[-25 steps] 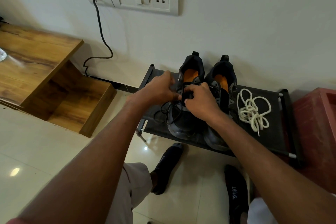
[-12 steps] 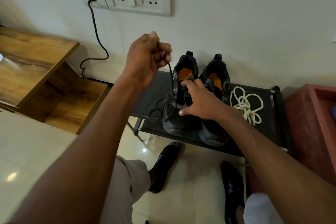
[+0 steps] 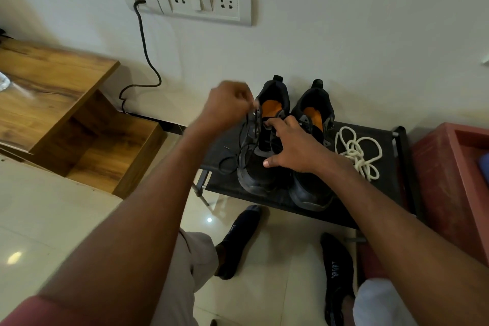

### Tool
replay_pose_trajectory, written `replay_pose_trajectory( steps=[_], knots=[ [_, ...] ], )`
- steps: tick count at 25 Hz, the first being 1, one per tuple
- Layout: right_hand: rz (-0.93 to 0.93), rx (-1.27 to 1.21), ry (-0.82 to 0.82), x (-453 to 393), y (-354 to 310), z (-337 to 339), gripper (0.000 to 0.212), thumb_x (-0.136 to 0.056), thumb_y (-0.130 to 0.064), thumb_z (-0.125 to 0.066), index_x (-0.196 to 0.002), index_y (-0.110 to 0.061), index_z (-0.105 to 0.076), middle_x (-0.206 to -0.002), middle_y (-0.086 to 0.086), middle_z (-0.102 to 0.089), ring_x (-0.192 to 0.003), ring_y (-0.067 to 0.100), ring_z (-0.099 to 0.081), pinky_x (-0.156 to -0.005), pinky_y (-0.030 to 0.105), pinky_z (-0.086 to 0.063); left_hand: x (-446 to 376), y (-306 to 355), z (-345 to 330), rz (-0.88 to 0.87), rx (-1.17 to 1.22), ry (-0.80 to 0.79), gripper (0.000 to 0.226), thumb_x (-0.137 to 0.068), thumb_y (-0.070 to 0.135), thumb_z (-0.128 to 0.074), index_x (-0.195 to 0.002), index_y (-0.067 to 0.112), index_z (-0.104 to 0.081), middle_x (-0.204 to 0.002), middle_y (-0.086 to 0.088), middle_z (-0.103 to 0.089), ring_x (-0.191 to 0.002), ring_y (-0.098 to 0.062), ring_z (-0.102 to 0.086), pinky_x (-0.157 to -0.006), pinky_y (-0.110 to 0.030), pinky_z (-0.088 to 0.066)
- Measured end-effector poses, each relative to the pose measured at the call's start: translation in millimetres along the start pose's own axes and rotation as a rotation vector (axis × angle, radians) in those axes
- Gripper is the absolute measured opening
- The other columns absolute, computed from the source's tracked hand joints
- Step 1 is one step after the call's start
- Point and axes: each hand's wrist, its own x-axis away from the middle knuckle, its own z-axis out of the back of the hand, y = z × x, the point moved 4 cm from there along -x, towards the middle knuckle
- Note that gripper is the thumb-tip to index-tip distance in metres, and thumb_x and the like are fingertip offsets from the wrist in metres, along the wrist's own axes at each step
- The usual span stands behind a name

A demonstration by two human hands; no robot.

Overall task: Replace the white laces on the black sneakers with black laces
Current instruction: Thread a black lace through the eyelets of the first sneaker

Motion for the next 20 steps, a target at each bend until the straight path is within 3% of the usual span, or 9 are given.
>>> replay_pose_trajectory(
  steps=[3,4,5,7,9,10,14,18,20],
  knots=[
    [0.010,-0.019,0.004,1,2,-1,0.103,-0.077,-0.039,-0.092,-0.158,-0.029,-0.029,-0.148,0.004,-0.031,-0.136,0.031,-0.050,-0.111,0.046,-0.049,7,31,29,-0.125,0.778,0.127,0.016,-0.106,0.019,-0.057,-0.090,0.016,-0.054,-0.087,-0.008,-0.075,-0.086,-0.026,-0.074,-0.070,-0.032,-0.050],
    [0.012,-0.018,0.012,1,2,-2,0.103,-0.077,-0.039,-0.092,-0.158,-0.029,-0.029,-0.148,0.004,-0.031,-0.136,0.031,-0.051,-0.111,0.046,-0.049,6,34,31,-0.129,0.879,0.125,0.016,-0.108,0.021,-0.053,-0.093,0.014,-0.051,-0.082,-0.010,-0.071,-0.079,-0.028,-0.072,-0.065,-0.032,-0.048],
    [0.012,-0.018,0.018,1,2,-2,0.103,-0.077,-0.039,-0.092,-0.158,-0.029,-0.029,-0.148,0.004,-0.031,-0.135,0.031,-0.051,-0.111,0.047,-0.049,6,33,29,-0.107,0.839,0.139,0.016,-0.107,0.023,-0.055,-0.097,0.012,-0.051,-0.076,-0.007,-0.066,-0.069,-0.024,-0.066,-0.060,-0.031,-0.046],
    [0.014,-0.013,0.018,2,-1,-1,0.104,-0.077,-0.039,-0.092,-0.158,-0.028,-0.029,-0.148,0.004,-0.031,-0.135,0.030,-0.051,-0.111,0.047,-0.049,3,21,20,-0.080,0.371,0.180,0.013,-0.100,0.023,-0.065,-0.102,0.012,-0.058,-0.071,0.000,-0.061,-0.062,-0.017,-0.059,-0.057,-0.032,-0.049],
    [0.005,-0.005,0.009,2,-1,0,0.104,-0.077,-0.039,-0.092,-0.159,-0.029,-0.028,-0.148,0.004,-0.031,-0.136,0.031,-0.051,-0.111,0.047,-0.049,0,8,8,-0.097,-0.099,0.108,0.003,-0.095,0.016,-0.067,-0.093,0.016,-0.069,-0.072,0.006,-0.064,-0.068,-0.015,-0.064,-0.064,-0.035,-0.052],
    [-0.001,-0.002,0.002,2,-1,0,0.104,-0.078,-0.039,-0.091,-0.159,-0.029,-0.028,-0.149,0.003,-0.030,-0.136,0.031,-0.051,-0.111,0.046,-0.049,-2,1,4,-0.080,-0.232,0.045,0.012,-0.094,0.014,-0.065,-0.085,0.015,-0.071,-0.072,0.004,-0.067,-0.070,-0.017,-0.067,-0.066,-0.035,-0.052],
    [-0.004,0.033,-0.010,5,-4,0,0.100,-0.082,-0.038,-0.088,-0.161,-0.027,-0.027,-0.149,0.004,-0.030,-0.132,0.033,-0.053,-0.107,0.042,-0.050,-6,-21,0,0.042,-0.337,-0.130,0.030,-0.102,0.027,-0.059,-0.084,0.007,-0.072,-0.074,-0.010,-0.072,-0.066,-0.027,-0.067,-0.070,-0.041,-0.060],
    [-0.014,0.059,0.000,8,-4,0,0.101,-0.083,-0.040,-0.087,-0.161,-0.030,-0.025,-0.148,0.004,-0.031,-0.128,0.032,-0.055,-0.104,0.042,-0.052,-4,-28,-18,-0.011,-0.479,-0.257,0.030,-0.093,0.043,-0.074,-0.084,0.015,-0.072,-0.075,-0.004,-0.064,-0.071,-0.018,-0.059,-0.057,-0.029,-0.040],
    [-0.020,0.062,-0.002,8,-3,0,0.101,-0.083,-0.041,-0.087,-0.161,-0.031,-0.024,-0.148,0.004,-0.031,-0.128,0.032,-0.055,-0.104,0.042,-0.053,-5,-34,-22,-0.004,-0.523,-0.322,0.026,-0.088,0.039,-0.081,-0.079,0.016,-0.073,-0.072,0.000,-0.065,-0.073,-0.019,-0.060,-0.056,-0.027,-0.038]
  ],
)
